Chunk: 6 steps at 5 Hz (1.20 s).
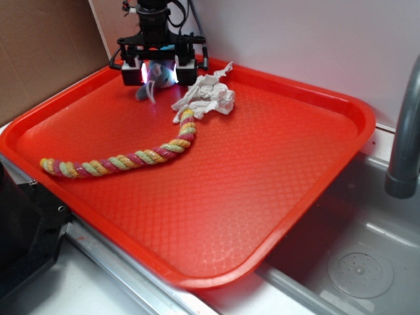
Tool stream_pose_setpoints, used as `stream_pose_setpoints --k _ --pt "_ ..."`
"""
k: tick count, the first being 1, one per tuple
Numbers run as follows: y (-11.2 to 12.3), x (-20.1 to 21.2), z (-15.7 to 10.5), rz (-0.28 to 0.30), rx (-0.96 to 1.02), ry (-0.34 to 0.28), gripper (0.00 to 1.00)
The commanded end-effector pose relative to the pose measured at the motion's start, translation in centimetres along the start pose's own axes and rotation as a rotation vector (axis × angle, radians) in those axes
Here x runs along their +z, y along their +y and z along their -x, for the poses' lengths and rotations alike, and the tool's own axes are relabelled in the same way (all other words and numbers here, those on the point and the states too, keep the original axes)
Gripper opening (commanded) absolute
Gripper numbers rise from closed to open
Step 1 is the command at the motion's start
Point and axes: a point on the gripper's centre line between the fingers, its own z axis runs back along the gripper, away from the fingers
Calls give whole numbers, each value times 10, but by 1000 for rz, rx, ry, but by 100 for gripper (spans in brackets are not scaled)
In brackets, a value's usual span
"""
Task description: Grab the gray animal.
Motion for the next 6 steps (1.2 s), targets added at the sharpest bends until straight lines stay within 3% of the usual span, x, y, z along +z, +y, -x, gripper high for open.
stream_pose_setpoints --k 1,2,3,4,6 --pt "9 42 -10 63 -39 -48 0" --pt "13 74 -7 66 -222 27 0" --pt "22 110 18 112 -374 74 0" --pt "29 130 42 115 -516 93 0" --pt "48 159 94 164 -678 72 0"
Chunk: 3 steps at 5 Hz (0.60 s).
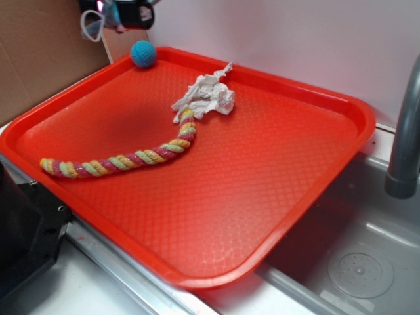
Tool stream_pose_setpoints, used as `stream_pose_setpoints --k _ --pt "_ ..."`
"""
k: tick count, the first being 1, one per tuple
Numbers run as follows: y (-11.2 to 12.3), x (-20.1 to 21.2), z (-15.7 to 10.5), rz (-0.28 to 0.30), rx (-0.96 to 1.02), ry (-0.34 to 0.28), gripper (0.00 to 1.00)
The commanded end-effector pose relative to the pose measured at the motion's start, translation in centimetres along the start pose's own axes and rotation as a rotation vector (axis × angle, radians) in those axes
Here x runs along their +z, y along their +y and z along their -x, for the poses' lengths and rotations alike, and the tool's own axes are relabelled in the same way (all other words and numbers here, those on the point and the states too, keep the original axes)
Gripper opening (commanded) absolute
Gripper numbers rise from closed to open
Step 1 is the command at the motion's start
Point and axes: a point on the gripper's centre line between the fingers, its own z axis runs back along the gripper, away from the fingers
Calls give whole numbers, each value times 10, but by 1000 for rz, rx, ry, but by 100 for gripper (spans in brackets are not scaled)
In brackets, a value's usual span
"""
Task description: Grab the gray animal.
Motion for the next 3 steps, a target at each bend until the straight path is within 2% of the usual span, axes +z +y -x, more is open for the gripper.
stream_pose_setpoints --k 1,2,3 --pt "-1 20 41 7 -133 -73 0" --pt "-8 13 45 -9 -129 -52 0" --pt "-4 8 39 8 -56 -12 0"
